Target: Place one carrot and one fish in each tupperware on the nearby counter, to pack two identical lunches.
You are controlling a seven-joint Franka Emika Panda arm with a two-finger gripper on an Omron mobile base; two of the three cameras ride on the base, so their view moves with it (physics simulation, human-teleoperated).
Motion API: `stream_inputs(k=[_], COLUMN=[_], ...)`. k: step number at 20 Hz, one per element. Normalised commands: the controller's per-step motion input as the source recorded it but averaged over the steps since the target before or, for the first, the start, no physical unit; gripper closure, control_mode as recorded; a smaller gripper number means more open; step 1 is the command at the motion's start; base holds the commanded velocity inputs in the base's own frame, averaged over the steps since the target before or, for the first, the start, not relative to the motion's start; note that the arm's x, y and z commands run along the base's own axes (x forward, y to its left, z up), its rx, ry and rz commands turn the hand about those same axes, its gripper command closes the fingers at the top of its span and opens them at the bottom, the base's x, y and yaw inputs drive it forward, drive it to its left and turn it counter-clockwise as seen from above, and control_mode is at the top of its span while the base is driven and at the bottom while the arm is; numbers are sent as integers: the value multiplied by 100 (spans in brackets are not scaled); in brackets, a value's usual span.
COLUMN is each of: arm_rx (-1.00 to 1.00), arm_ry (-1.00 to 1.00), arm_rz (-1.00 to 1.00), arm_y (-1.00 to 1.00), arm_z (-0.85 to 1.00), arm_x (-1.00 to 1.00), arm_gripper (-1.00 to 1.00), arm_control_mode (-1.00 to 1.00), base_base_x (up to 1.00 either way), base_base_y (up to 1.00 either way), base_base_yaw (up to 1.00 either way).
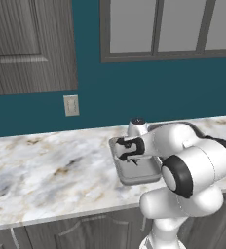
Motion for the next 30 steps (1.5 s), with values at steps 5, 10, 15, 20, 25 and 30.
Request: stream_inputs(k=[5, 10, 15, 20, 25, 30], arm_rx=[0, 0, 0, 0, 0, 0], arm_ry=[2, -4, -17, -28, -31, -32], arm_rz=[0, 0, 0, 0, 0, 0], arm_y=[0, 1, 0, 0, -10, -21], arm_z=[-26, 10, 29, 65, 88, 91], arm_x=[12, -40, -53, -66, -81, -99], arm_gripper=[100, -100, -100, -100, -100, -100], arm_control_mode=[-100, -100, -100, -100, -100, -100], base_base_x=[0, 0, 0, 0, 0, 0], base_base_y=[0, 0, 0, 0, 0, 0], base_base_yaw=[0, 0, 0, 0, 0, 0])
